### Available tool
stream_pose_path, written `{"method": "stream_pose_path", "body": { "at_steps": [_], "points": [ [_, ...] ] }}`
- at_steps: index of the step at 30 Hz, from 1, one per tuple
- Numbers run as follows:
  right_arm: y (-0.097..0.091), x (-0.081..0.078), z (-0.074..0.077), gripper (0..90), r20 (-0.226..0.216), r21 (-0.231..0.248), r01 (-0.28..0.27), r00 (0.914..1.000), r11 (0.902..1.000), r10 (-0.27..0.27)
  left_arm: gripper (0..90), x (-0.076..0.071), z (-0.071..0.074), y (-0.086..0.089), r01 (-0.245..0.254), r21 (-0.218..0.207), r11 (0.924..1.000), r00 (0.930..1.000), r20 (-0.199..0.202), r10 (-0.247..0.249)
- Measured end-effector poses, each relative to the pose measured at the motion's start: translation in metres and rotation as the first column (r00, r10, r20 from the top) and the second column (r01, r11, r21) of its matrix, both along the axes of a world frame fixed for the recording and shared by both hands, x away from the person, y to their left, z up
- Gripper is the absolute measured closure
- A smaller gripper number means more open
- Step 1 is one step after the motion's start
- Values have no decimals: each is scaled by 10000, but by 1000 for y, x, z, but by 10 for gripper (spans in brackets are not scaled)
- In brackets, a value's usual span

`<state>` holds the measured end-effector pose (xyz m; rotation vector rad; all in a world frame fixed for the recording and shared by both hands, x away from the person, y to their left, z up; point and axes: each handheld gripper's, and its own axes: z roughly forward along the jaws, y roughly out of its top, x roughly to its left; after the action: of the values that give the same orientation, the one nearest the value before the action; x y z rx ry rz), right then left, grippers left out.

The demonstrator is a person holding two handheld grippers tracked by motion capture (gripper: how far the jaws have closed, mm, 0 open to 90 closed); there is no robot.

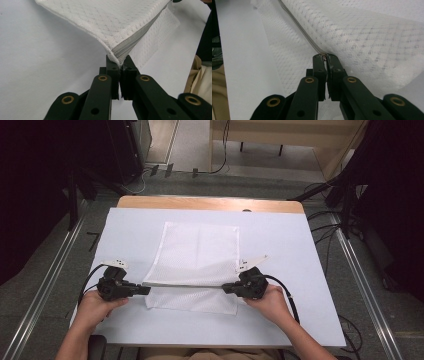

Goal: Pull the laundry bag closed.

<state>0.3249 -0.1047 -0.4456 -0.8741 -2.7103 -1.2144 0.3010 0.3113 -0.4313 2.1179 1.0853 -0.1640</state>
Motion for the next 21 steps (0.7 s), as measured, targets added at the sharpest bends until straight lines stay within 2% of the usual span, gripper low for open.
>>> {"method": "stream_pose_path", "body": {
  "at_steps": [12, 16, 21],
  "points": [
    [-13, -2, 0, 878, 109, -314, 94, 9999, 9995, -91, 879, 0, -1, -1, 47, 85, 10000, 10000, -41, -46],
    [-22, -3, 1, 878, 14, -232, 264, 9997, 9994, -263, 879, 1, -2, -5, 206, 165, 9997, 9998, -82, -204],
    [-23, -2, 0, 877, 39, -149, 296, 9996, 9994, -296, 878, 2, -3, -6, 133, 154, 9998, 9998, -137, -131]
  ]
}}
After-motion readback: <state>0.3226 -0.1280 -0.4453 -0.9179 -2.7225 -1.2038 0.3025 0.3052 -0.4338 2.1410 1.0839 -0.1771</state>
